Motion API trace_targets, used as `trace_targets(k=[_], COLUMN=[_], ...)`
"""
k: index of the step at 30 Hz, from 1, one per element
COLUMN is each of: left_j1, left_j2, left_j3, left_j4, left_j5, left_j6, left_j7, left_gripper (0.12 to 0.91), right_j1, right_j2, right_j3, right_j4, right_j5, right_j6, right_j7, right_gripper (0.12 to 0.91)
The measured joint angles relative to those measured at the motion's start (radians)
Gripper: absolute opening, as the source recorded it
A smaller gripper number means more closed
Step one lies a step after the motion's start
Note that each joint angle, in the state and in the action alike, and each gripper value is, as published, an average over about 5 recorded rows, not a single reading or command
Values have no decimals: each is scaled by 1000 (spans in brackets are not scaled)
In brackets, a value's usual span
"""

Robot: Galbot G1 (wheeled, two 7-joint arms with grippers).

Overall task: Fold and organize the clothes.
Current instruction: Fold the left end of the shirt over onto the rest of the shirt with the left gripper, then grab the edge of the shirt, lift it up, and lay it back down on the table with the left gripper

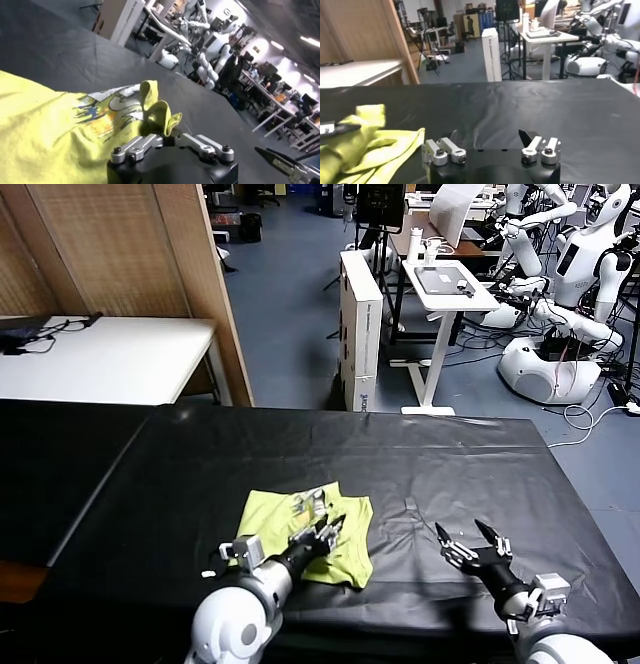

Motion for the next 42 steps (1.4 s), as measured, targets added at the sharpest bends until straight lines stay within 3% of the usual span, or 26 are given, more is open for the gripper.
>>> trace_targets(k=[4,8,16,20,26,32,36,42], left_j1=[18,26,41,63,93,107,114,121], left_j2=[-7,12,116,154,156,157,152,137], left_j3=[-2,-26,-144,-192,-238,-276,-293,-302], left_j4=[-20,-50,-68,-60,-54,-38,-21,-1], left_j5=[5,31,126,212,280,291,294,291], left_j6=[-4,-30,-146,-206,-241,-267,-287,-307], left_j7=[1,9,55,82,87,86,87,96], left_gripper=[761,892,907,907,907,907,907,907], right_j1=[17,50,185,252,273,260,247,199], right_j2=[-28,-58,-70,-60,-76,-83,-81,-84], right_j3=[-23,-68,-249,-353,-451,-467,-453,-386], right_j4=[4,-2,-63,-100,-134,-159,-151,-79], right_j5=[0,-7,-83,-160,-284,-369,-327,-162], right_j6=[-2,-7,38,63,29,-4,21,100], right_j7=[1,7,39,15,-38,-43,-35,-10], right_gripper=[907,907,907,907,907,907,907,907])
